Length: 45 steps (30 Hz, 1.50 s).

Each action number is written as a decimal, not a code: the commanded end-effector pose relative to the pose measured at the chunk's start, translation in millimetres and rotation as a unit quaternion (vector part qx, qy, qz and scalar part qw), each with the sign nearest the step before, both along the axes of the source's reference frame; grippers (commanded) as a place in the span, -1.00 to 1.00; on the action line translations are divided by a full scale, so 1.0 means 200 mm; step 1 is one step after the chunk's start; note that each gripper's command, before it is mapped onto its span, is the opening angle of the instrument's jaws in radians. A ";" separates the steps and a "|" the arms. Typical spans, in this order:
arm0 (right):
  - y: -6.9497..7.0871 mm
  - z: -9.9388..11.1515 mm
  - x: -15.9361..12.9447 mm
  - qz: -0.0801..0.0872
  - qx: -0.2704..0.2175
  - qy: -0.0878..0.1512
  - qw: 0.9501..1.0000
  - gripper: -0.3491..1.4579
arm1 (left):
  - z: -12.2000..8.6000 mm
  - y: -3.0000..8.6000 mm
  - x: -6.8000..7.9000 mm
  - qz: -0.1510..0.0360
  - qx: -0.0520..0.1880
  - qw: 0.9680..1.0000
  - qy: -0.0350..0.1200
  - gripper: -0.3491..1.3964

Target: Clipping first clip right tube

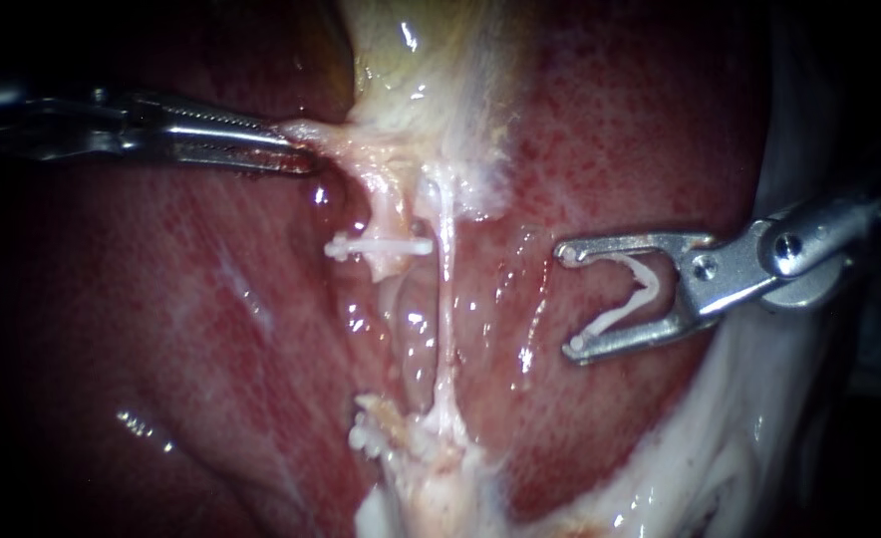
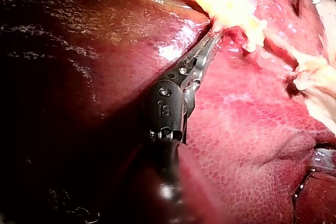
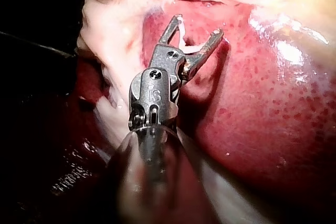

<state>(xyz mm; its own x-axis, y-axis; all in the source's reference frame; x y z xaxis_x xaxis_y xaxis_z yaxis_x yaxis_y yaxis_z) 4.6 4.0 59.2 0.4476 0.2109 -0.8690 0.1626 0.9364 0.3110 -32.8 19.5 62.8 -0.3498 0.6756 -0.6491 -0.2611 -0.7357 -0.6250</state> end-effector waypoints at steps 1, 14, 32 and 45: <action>0.000 0.000 0.000 0.000 0.000 0.000 1.000 -0.06 | -0.002 0.001 0.002 0.002 0.002 1.000 -0.002 -1.00; -0.003 -0.003 0.007 -0.002 0.003 0.012 1.000 -0.06 | -0.031 0.015 0.022 -0.025 -0.001 1.000 0.005 -1.00; -0.028 0.021 0.047 0.049 0.132 -0.024 0.990 -0.07 | -0.029 0.013 0.019 -0.028 -0.004 1.000 0.007 -1.00; -0.028 0.035 0.066 0.063 0.227 0.026 0.971 -0.07 | -0.029 0.013 0.019 -0.028 -0.004 1.000 0.007 -1.00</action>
